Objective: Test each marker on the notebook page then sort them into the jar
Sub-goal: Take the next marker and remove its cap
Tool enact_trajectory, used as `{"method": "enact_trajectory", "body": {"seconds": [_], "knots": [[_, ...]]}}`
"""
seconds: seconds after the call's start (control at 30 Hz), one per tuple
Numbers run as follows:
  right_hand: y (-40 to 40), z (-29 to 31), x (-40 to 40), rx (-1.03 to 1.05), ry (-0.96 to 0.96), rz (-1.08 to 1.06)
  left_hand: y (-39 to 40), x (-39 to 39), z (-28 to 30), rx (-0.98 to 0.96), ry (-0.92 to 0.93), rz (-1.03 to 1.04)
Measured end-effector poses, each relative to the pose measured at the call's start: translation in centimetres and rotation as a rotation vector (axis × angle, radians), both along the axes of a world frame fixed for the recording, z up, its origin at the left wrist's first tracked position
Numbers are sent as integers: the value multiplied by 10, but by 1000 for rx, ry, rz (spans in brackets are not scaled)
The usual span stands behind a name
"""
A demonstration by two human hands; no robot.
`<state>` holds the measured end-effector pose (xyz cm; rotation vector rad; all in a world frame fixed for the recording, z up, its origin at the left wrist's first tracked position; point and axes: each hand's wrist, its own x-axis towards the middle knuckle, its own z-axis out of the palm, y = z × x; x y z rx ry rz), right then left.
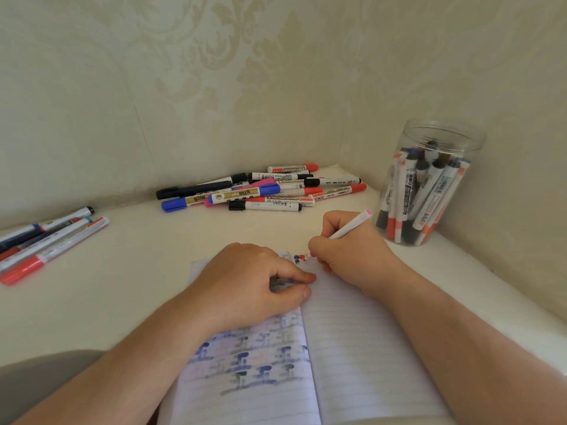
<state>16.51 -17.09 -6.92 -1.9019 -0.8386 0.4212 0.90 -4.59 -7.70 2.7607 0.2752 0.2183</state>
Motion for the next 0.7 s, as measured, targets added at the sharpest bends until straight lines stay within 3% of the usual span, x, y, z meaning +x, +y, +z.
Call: {"method": "enact_trajectory", "body": {"seconds": [0.23,0.4,0.57,0.7], "knots": [[0,1,-2,-19,-40,32,1,-1,0,-22,-5,-8],[-1,1,1,12,40,23,1,-1,-1,-11,-6,-1],[-2,3,-1,-39,-38,37,1,-1,0,0,-5,3],[0,5,1,85,171,21,1,-2,-1,3,-3,-6]]}}
